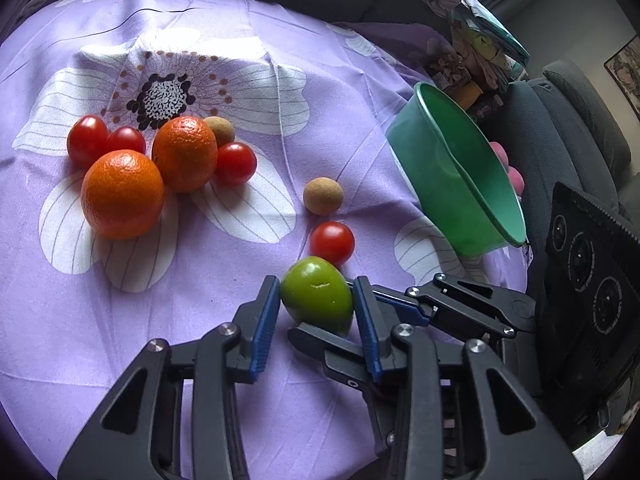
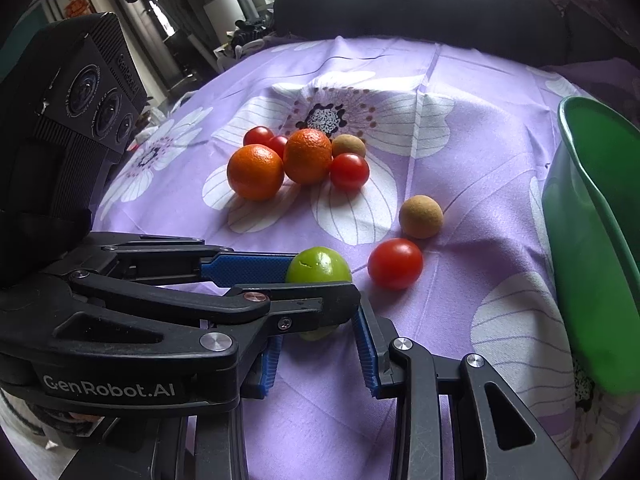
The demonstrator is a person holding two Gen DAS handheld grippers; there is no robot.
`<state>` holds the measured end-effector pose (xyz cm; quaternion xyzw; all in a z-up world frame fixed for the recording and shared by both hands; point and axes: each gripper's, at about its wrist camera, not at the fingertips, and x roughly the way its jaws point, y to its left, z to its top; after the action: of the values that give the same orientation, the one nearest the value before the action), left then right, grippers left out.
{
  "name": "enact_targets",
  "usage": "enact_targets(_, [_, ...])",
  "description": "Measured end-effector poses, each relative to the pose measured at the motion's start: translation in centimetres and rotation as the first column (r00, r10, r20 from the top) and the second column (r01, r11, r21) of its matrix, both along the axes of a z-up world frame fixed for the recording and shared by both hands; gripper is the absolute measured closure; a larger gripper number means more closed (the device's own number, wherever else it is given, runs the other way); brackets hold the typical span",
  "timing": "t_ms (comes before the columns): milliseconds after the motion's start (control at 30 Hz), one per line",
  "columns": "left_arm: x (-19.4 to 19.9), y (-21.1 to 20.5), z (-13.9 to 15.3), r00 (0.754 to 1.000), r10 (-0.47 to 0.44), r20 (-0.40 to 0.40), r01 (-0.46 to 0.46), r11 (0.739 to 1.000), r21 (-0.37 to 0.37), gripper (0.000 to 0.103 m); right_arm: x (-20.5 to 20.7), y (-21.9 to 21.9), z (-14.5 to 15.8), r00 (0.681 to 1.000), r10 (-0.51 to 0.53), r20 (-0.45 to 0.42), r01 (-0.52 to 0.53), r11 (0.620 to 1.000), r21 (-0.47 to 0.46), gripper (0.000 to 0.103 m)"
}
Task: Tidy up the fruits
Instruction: 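Close the right gripper around the green lime and lift it, then carry the lime over the green bowl and open the right gripper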
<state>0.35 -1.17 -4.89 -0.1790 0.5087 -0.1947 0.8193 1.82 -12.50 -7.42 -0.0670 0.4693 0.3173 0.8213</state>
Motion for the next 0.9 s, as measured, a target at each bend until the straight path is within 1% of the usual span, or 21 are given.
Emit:
enact_targets(133, [0.2,-1.1,1.5,0.999,-0.026,0.044,0.025,1.0,0.019,0.066,-0.4,-0.8,1.2,0.999,-0.026,0.036,0.025,0.999,0.02,0.068])
enact_targets(300, [1.3,-3.7,4.0,0.989,-0.086,0.116,0.083,0.996,0.035,0.067,-0.5,-2.9,3.5,0.99,-0.084,0.111,0.078,0.996,0.052,0.067])
enact_targets(433, [2.5,-6.6,5.8,0.972,-0.151,0.18,0.144,0.988,0.049,0.067,-0.2,-5.4,5.7,0.974,-0.152,0.167,0.14,0.987,0.081,0.067])
enact_targets(600, [4.1,-10.3,7.1,0.943,-0.234,0.237,0.223,0.972,0.073,0.067,0.2,-8.5,7.7,0.943,-0.241,0.227,0.223,0.969,0.103,0.067])
enact_targets(733, [5.5,-12.4,6.7,0.934,-0.276,0.228,0.266,0.961,0.074,0.067,0.8,-10.1,7.9,0.924,-0.297,0.24,0.279,0.954,0.108,0.067])
enact_targets(900, [6.7,-13.9,5.3,0.94,-0.292,0.174,0.283,0.956,0.08,0.066,2.0,-11.7,6.8,0.917,-0.342,0.205,0.33,0.94,0.09,0.067])
